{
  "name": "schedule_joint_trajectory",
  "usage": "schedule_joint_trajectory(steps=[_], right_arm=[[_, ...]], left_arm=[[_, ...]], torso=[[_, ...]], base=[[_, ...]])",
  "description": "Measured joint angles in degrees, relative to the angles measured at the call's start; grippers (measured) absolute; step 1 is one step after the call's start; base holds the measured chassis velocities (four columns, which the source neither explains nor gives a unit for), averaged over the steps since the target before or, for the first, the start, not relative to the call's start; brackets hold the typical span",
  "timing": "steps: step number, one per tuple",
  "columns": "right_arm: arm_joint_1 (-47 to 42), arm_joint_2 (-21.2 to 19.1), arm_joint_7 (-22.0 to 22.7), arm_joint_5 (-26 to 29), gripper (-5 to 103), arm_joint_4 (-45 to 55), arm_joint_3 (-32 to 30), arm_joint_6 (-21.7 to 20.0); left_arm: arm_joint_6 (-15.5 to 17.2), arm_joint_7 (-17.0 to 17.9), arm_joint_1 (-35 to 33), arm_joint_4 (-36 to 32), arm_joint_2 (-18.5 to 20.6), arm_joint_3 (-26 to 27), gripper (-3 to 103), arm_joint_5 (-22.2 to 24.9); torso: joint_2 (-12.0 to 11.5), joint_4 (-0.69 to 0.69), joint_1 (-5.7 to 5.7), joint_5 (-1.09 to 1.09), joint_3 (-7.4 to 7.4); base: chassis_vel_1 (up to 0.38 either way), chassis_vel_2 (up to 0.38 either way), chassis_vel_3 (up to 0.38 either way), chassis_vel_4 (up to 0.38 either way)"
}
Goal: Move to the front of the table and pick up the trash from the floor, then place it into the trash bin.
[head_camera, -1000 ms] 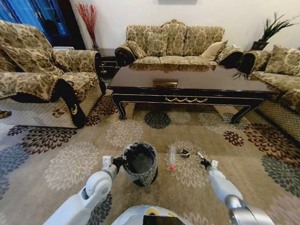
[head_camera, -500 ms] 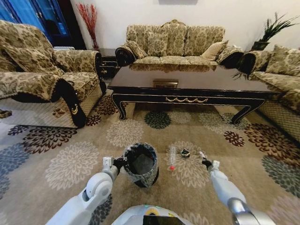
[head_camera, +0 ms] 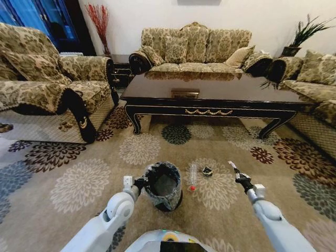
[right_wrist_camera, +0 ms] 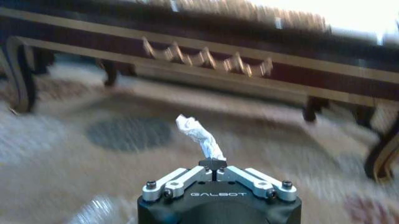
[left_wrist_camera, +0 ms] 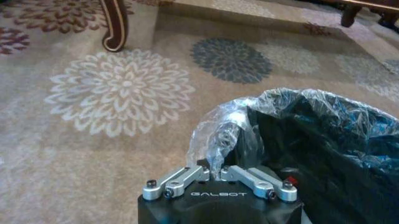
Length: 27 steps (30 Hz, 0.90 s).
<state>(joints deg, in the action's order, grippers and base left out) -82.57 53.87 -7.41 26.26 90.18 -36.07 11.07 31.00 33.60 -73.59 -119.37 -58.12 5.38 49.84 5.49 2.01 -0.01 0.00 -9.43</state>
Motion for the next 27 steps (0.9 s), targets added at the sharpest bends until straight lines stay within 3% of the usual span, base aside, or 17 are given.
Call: schedule_joint_trajectory(steps=[5,6,13,19,27], right_arm=[[-9.42,0.77,0.32,-1.32,0,12.79,-4.42,1.02],[-14.68,1.23,0.31,-2.09,0,18.01,-6.07,1.74],[-24.08,2.28,0.27,-4.78,0,31.23,-7.75,2.71],[-28.50,2.39,0.28,-9.50,0,41.12,-4.39,1.06],[-28.57,2.57,1.50,-12.38,0,43.38,2.26,-1.93]], left_arm=[[0.23,0.26,2.35,1.12,-0.65,-2.40,3,0.01],[0.45,0.85,4.09,1.65,-1.01,-3.92,3,0.07],[1.31,2.95,9.05,2.98,-2.34,-8.11,3,1.14],[1.39,3.95,13.90,6.40,-4.68,-13.92,3,2.90],[1.47,5.33,16.45,7.08,-6.91,-19.17,3,3.71]], torso=[[0.00,0.03,0.00,-0.03,0.00],[0.00,0.00,0.00,-0.02,0.00],[0.00,0.01,0.00,-0.01,0.00],[0.00,0.01,0.00,-0.03,-0.01],[0.00,0.00,0.00,-0.01,-0.01]], base=[[0.000,0.000,0.000,0.000],[0.000,0.000,0.000,0.000],[0.000,0.000,0.000,0.000],[0.000,0.000,0.000,0.000],[0.000,0.000,0.000,0.000]])
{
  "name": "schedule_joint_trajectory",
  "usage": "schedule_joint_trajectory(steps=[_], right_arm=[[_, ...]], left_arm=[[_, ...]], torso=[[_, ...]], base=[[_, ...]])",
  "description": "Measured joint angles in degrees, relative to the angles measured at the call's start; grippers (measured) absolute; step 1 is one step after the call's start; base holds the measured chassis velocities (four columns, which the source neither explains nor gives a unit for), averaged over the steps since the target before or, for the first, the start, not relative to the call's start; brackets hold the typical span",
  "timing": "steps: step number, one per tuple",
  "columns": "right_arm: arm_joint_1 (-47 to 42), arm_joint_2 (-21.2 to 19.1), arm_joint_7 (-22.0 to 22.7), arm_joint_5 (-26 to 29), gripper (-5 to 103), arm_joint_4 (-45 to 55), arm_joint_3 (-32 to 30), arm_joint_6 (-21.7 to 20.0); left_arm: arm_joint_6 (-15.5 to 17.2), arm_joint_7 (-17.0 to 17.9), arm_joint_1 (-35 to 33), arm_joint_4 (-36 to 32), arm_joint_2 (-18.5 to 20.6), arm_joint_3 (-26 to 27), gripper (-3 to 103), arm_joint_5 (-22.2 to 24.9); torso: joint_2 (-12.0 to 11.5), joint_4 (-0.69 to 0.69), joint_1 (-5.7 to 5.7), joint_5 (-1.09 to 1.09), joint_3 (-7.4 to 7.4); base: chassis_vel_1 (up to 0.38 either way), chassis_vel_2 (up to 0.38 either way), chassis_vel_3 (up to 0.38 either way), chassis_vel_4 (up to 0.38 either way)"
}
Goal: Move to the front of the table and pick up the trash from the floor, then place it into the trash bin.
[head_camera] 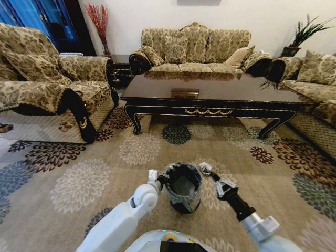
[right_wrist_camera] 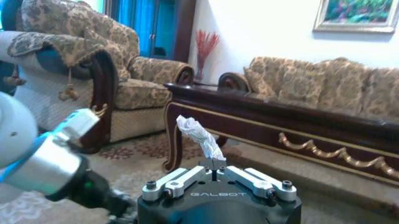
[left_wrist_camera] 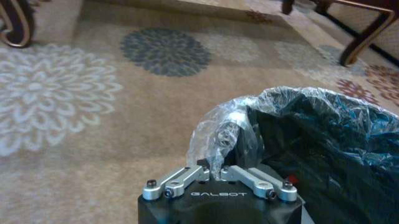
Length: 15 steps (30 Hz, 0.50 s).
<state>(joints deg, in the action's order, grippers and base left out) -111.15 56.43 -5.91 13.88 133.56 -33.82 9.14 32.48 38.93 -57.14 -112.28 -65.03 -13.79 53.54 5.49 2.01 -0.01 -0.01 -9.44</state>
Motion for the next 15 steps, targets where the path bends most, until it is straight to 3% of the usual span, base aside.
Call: schedule_joint_trajectory(steps=[15], right_arm=[[-1.24,1.20,0.26,-4.87,-3,-1.94,4.00,0.09]], left_arm=[[0.61,0.41,-1.89,-2.29,0.78,-0.17,3,-1.59]], torso=[[0.00,0.00,0.00,-0.01,0.00]], base=[[0.000,0.000,0.000,0.000]])
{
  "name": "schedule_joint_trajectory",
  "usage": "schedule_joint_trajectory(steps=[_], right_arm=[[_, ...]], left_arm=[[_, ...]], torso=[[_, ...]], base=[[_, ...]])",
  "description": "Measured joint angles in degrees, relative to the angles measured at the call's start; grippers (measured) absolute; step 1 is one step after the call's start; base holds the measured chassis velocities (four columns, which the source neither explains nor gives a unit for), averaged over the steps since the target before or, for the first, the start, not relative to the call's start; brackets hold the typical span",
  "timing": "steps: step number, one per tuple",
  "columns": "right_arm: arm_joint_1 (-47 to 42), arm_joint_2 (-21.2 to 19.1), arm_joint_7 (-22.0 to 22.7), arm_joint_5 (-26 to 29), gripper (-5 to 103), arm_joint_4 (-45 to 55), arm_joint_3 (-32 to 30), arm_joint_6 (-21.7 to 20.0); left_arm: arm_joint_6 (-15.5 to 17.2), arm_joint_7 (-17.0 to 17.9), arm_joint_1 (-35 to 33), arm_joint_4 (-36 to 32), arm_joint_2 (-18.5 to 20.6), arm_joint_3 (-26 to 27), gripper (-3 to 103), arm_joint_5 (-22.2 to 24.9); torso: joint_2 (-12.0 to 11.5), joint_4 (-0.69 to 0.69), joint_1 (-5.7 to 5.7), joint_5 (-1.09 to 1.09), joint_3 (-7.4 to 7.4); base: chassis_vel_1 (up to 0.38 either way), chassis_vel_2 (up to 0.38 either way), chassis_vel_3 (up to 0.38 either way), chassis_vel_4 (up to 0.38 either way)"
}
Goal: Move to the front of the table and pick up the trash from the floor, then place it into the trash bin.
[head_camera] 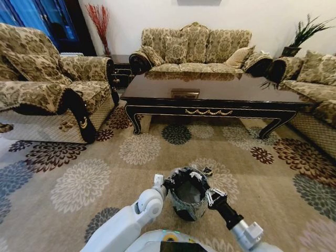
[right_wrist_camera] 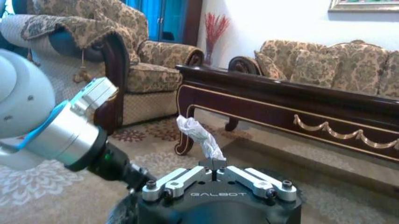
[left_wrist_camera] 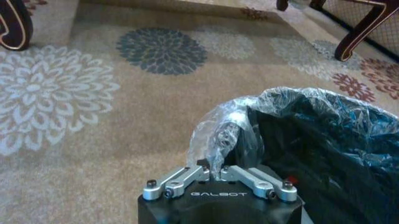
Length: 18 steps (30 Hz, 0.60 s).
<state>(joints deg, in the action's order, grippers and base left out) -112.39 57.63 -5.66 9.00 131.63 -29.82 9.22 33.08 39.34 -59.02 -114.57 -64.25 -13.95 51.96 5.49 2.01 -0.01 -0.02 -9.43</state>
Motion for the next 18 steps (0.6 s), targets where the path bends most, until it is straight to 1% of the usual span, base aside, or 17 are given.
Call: schedule_joint_trajectory(steps=[2,3,7,9,12,13,15,16,17,18], right_arm=[[-0.23,-0.09,-0.19,-0.29,8,-0.08,0.06,0.26],[-0.23,-0.09,-0.19,-0.29,8,-0.08,0.06,0.26],[-0.62,-0.17,-0.51,-0.34,30,-0.02,0.06,0.33],[-0.63,-0.21,-0.52,-0.36,30,-0.03,0.06,0.34],[-0.38,-0.27,-0.49,-0.21,46,-0.13,0.16,0.37],[-0.38,-0.27,-0.49,-0.21,46,-0.13,0.16,0.37],[0.52,-0.26,-0.21,0.82,57,-0.10,0.10,0.02],[0.52,-0.26,-0.21,0.82,57,-0.10,0.10,0.02],[1.26,-0.23,0.11,1.89,62,-0.10,-0.11,-0.34],[1.34,-0.23,0.14,2.00,62,-0.10,-0.13,-0.38]], left_arm=[[-0.03,0.20,-0.63,-0.45,-0.06,-0.03,3,0.08],[-0.03,0.20,-0.63,-0.45,-0.06,-0.03,3,0.08],[-0.03,0.26,-1.50,-0.72,-0.12,-0.13,3,-0.24],[-0.03,0.26,-1.55,-0.72,-0.26,0.14,3,-0.32],[-0.03,0.24,-1.47,-0.91,-0.51,1.69,3,-0.29],[-0.03,0.24,-1.47,-0.91,-0.51,1.69,3,-0.29],[-0.08,0.15,-1.48,-1.04,0.23,2.72,3,-0.25],[-0.08,0.15,-1.48,-1.04,0.23,2.72,3,-0.25],[-0.17,0.03,-1.68,-1.15,0.86,3.39,3,-0.26],[-0.17,0.00,-1.70,-1.16,0.92,3.46,3,-0.25]], torso=[[0.00,0.00,0.00,0.01,0.00],[0.00,0.00,0.00,0.01,0.00],[0.00,0.00,0.00,0.01,0.00],[0.00,0.01,0.00,0.01,0.00],[0.00,0.00,0.00,0.01,0.00],[0.00,0.00,0.00,0.01,0.00],[0.00,0.00,0.00,0.01,0.00],[0.00,0.00,0.00,0.01,0.00],[0.00,0.00,0.00,0.02,0.00],[0.00,0.00,0.00,0.02,0.00]], base=[[0.000,0.000,0.000,0.000],[0.000,0.000,0.000,0.000],[0.000,0.000,0.000,0.000],[0.000,0.000,0.000,0.000],[0.000,0.000,0.000,0.000],[0.000,0.000,0.000,0.000],[0.000,0.000,0.000,0.000],[0.000,0.000,0.000,0.000],[0.000,0.000,0.000,0.000],[0.000,0.000,0.000,0.000]])
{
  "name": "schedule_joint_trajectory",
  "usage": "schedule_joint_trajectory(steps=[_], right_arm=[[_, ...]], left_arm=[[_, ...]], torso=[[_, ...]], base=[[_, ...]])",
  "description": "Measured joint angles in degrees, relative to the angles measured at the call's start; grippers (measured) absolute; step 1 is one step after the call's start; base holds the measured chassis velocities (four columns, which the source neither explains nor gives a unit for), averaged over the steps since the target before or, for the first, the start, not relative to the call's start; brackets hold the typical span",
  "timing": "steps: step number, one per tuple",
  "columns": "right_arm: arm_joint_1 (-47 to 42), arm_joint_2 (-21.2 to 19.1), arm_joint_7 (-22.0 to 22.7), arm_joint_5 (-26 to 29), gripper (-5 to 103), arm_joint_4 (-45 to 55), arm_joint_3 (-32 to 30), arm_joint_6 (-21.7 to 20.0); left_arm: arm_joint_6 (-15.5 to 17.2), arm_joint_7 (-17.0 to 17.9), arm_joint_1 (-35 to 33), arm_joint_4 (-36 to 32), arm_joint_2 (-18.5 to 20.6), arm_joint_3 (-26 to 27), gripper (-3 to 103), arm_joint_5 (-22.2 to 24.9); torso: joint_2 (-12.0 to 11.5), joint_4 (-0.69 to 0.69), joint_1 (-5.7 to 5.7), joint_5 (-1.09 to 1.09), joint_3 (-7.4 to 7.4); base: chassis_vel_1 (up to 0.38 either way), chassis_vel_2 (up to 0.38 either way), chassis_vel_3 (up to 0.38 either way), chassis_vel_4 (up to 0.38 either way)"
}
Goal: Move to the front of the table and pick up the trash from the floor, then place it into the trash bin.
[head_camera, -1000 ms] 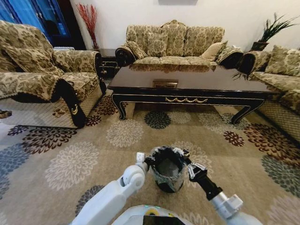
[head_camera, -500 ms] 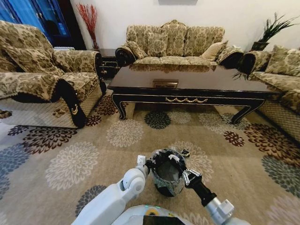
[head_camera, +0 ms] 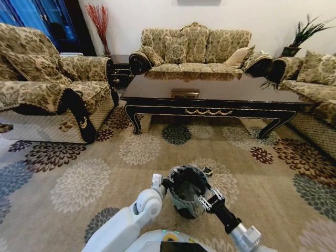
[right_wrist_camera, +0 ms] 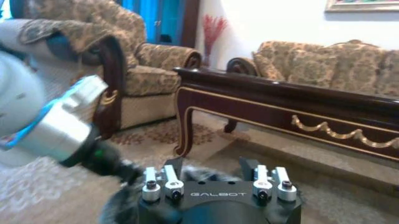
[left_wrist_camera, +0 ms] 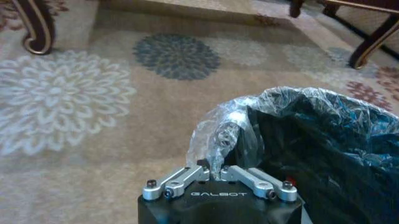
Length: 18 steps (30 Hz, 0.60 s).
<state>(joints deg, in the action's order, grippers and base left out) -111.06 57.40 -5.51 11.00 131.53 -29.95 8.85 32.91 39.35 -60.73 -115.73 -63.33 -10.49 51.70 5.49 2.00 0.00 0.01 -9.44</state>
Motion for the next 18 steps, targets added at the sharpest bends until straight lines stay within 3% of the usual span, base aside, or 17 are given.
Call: schedule_joint_trajectory(steps=[9,14,18], right_arm=[[10.85,-1.81,6.29,17.67,98,-4.87,-4.44,-6.35],[18.04,-2.94,8.40,24.13,100,-14.89,-5.71,-8.81],[22.05,-2.93,8.48,25.20,100,-21.91,-5.02,-8.94]], left_arm=[[-2.23,-4.17,-6.16,-0.91,4.05,10.21,3,-1.37],[-3.67,-5.62,-8.71,-1.60,5.50,14.61,3,-1.66],[-5.09,-6.41,-10.11,-1.56,6.63,16.94,3,-1.72]], torso=[[0.00,0.03,0.00,-0.02,0.00],[0.00,0.03,0.01,0.00,-0.01],[0.00,-0.01,0.01,-0.01,-0.01]], base=[[0.000,0.000,0.000,0.000],[0.000,0.000,0.000,0.000],[0.000,0.000,0.000,0.000]])
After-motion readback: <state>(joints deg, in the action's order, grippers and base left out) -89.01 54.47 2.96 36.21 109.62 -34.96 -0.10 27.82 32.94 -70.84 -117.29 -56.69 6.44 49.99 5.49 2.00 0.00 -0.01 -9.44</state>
